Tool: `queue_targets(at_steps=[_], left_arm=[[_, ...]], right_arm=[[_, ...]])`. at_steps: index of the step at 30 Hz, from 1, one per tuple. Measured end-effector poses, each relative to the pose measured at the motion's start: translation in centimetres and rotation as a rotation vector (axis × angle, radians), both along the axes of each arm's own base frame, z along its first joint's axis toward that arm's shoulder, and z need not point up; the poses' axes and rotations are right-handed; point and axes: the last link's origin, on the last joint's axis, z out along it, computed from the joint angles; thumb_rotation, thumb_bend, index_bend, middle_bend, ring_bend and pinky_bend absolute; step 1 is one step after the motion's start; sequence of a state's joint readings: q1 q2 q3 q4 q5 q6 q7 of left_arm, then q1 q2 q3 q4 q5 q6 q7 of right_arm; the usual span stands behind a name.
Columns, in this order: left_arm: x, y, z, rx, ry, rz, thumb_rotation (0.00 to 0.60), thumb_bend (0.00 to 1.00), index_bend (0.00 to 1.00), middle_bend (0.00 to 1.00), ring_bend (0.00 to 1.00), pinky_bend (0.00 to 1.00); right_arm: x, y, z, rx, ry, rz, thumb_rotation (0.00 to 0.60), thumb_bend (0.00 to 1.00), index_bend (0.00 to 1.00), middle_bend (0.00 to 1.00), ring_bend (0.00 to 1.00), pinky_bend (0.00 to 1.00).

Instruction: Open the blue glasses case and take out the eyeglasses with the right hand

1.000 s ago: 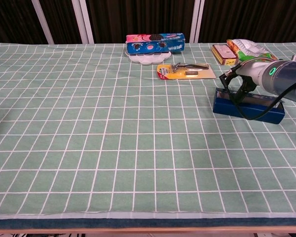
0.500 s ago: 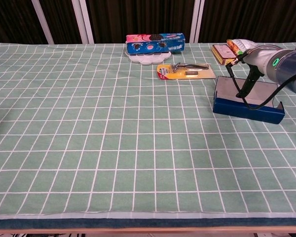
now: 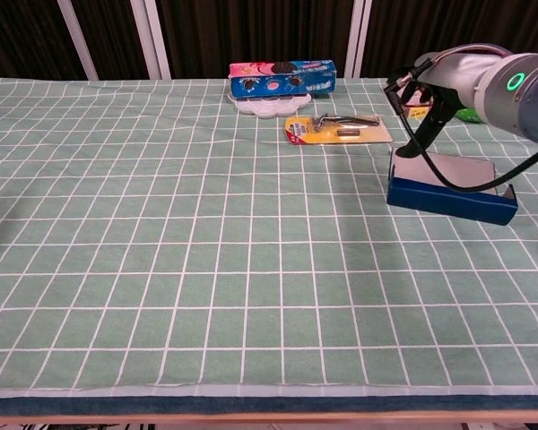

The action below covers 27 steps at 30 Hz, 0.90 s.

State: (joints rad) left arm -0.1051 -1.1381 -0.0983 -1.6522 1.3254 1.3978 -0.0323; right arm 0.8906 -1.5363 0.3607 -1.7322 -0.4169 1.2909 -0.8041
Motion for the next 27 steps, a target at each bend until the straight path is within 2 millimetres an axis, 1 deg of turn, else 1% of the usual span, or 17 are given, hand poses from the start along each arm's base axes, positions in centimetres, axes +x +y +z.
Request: queue_targets(at_steps=[1,4,7,10,16,27], left_arm=[[0.0,0.0,0.0,0.000,0.000,-0.001,0.600,0.02,0.00,0.00,0.00,0.00],[0.0,0.0,0.0,-0.001,0.000,-0.004,0.600,0.02,0.00,0.00,0.00,0.00],[0.1,-0.1,0.0,-0.002,0.000,-0.006,0.600,0.02,0.00,0.00,0.00,0.00],[0.1,-0.1,0.0,-0.003,-0.001,-0.007,0.600,0.02,0.00,0.00,0.00,0.00],[0.0,-0.1,0.1,0.000,-0.003,-0.003,0.600,0.02,0.00,0.00,0.00,0.00],[0.0,-0.1,0.1,-0.003,-0.006,-0.002,0.600,0.02,0.00,0.00,0.00,0.00]], right_arm=[[0.1,0.4,0.2,-0.001,-0.001,0.012,0.600,0.37,0.08,0.70,0.73,0.83],[-0.4,1.2,0.3,0.007,0.005,0.012,0.600,0.40,0.12,0.84,0.87,0.97],[-1.1,1.7,0.0,0.035,0.002,-0.023,0.600,0.41,0.17,0.90,0.93,1.00],[-1.9,2.2,-0.6,0.070,0.003,-0.065,0.600,0.42,0.18,0.92,0.95,1.00],[-2.6,2.8,-1.8,0.122,0.003,-0.127,0.600,0.42,0.19,0.92,0.95,1.00],[-2.9,3.2,-3.5,0.165,0.008,-0.156,0.600,0.42,0.20,0.92,0.95,1.00]])
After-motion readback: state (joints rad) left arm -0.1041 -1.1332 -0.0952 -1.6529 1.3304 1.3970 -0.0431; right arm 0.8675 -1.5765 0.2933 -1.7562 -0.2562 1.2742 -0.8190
